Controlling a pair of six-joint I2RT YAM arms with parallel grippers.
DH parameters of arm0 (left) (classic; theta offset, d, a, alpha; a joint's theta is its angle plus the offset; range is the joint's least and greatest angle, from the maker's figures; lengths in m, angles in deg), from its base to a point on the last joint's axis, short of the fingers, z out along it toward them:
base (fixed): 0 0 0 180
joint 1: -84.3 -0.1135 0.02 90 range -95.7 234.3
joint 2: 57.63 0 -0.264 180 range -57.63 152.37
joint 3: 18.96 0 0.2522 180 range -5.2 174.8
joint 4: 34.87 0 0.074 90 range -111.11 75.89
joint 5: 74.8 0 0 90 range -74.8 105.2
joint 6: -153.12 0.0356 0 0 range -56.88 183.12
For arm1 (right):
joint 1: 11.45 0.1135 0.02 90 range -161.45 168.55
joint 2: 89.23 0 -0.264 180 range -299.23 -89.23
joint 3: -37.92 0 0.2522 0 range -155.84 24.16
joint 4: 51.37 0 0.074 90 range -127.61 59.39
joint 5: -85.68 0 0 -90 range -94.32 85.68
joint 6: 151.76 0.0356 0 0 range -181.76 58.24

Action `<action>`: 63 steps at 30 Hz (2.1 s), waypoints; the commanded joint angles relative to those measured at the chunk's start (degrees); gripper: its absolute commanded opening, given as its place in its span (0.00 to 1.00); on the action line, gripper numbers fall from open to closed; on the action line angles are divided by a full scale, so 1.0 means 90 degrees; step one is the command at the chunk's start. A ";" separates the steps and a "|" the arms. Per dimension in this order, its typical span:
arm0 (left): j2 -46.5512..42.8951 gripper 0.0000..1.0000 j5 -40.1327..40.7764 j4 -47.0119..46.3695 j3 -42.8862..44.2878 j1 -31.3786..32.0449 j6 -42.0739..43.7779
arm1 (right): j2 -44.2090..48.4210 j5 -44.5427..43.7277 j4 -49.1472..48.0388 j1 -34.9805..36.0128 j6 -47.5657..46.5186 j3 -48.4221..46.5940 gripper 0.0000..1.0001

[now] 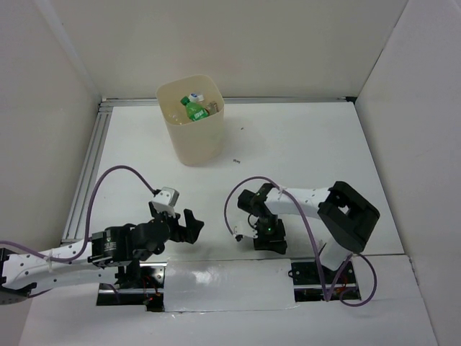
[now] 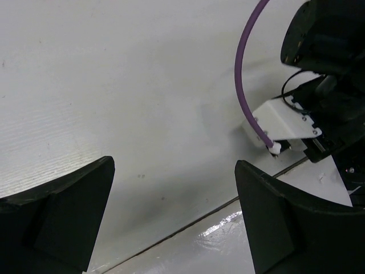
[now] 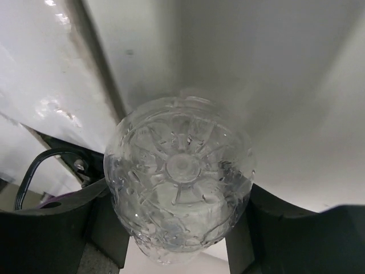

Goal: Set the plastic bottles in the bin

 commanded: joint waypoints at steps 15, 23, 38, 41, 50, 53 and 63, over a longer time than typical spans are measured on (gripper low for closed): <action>0.0184 0.99 0.0215 -0.0608 0.0191 -0.0012 0.0140 | -0.2340 0.0480 0.0426 -0.2107 0.0306 -1.0861 0.15; 0.0125 0.99 0.0215 -0.0608 0.0191 -0.0012 0.0198 | -0.1120 0.0136 -0.3782 -0.1522 0.0305 -0.8333 0.12; 0.0135 0.98 0.0342 -0.0608 0.0191 -0.0012 0.0081 | -0.2740 0.0496 -0.4595 -0.1061 0.0246 -0.9446 0.15; 0.0222 0.98 0.0400 -0.0608 0.0191 -0.0012 0.0081 | -0.3054 0.0566 -0.4508 -0.1179 0.0374 -0.9573 0.34; 0.0437 0.99 0.0469 -0.0754 0.0464 -0.0012 0.0354 | -0.3104 0.0409 -0.3385 -0.1881 0.1398 -1.0307 1.00; 0.0573 0.99 0.0390 -0.1163 0.0405 -0.0012 0.0598 | -0.2324 0.0410 -0.3063 -0.2291 0.1936 -0.9403 1.00; 0.1716 0.99 -0.0458 -0.1954 0.1049 -0.0362 0.1311 | 0.0929 0.1532 -0.3061 -0.4460 0.2493 -0.5064 1.00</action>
